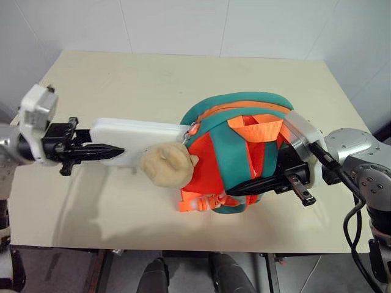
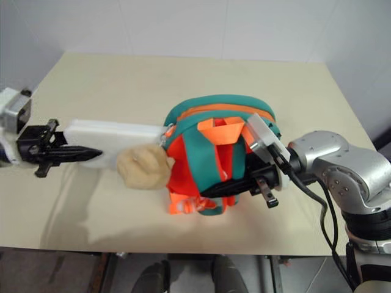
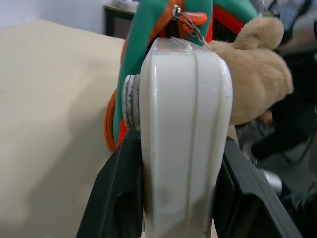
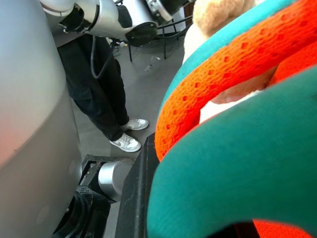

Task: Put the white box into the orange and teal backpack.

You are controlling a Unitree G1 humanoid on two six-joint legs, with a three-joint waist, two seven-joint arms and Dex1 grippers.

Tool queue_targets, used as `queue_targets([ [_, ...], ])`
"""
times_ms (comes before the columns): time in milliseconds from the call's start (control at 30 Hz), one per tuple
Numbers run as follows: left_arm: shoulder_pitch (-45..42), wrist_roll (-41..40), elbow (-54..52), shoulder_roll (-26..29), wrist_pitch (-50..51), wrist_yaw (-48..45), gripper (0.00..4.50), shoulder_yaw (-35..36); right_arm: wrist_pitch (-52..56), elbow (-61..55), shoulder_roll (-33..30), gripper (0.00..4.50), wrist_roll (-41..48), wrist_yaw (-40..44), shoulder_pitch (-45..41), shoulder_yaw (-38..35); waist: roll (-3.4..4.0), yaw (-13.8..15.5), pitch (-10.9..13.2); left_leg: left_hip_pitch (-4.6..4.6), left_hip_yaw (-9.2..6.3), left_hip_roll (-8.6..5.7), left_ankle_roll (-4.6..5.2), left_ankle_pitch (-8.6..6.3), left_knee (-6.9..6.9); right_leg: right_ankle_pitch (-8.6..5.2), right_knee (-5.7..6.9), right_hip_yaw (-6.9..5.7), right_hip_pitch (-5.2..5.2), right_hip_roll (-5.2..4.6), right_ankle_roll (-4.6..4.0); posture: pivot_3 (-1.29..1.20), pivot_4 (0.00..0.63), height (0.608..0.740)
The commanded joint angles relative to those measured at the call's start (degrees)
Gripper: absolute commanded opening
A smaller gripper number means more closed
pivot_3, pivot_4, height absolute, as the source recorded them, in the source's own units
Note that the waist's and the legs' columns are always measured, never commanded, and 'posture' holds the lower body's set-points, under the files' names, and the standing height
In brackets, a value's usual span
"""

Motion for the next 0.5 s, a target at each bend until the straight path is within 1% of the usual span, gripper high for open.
queue_targets([
  [33,-5.3,4.2,-0.5,-3.6,-1.2,1.2,1.32,-6.2,-1.4,-0.2,0.5,0.0,-0.3,0.7,-1.3,-0.4,0.0,0.1,0.0,0.0,0.0,0.0,0.0,0.0,0.05,-0.01,0.05,-0.01,0.0,0.01,0.01,0.0,0.15,0.74],
  [100,-8.0,6.6,-0.2,-6.0,-1.3,2.6,1.32,-9.0,-1.4,0.0,0.7,0.0,-0.5,0.9,-1.4,-0.3,0.0,0.2,0.0,-0.03,-0.02,0.0,0.01,0.0,0.2,-0.02,0.17,0.0,0.01,0.02,0.04,0.0,0.15,0.74],
  [200,-11.6,10.0,-0.7,-11.1,-0.6,6.3,1.32,-13.9,-1.7,0.3,1.1,0.0,-0.9,1.1,-1.6,0.0,0.0,0.3,0.0,-0.04,-0.03,0.0,0.02,-0.01,0.41,-0.02,0.32,0.02,0.03,0.04,0.06,0.0,0.15,0.74],
  [367,-13.1,13.7,-2.3,-18.4,0.3,10.8,1.32,-19.6,-1.9,0.5,1.7,0.0,-1.3,0.8,-1.7,0.1,0.0,0.2,0.0,0.0,-0.05,0.0,0.03,-0.02,0.68,0.01,0.49,0.05,0.12,0.07,0.11,0.0,0.15,0.74],
  [500,-14.0,14.3,-4.6,-21.0,2.6,12.6,1.32,-21.3,-1.9,0.3,1.9,0.0,-1.3,0.3,-1.4,-0.2,0.0,0.4,0.0,0.06,-0.07,-0.02,0.03,-0.02,0.75,0.01,0.58,0.07,0.19,0.07,0.12,0.0,0.15,0.74],
])
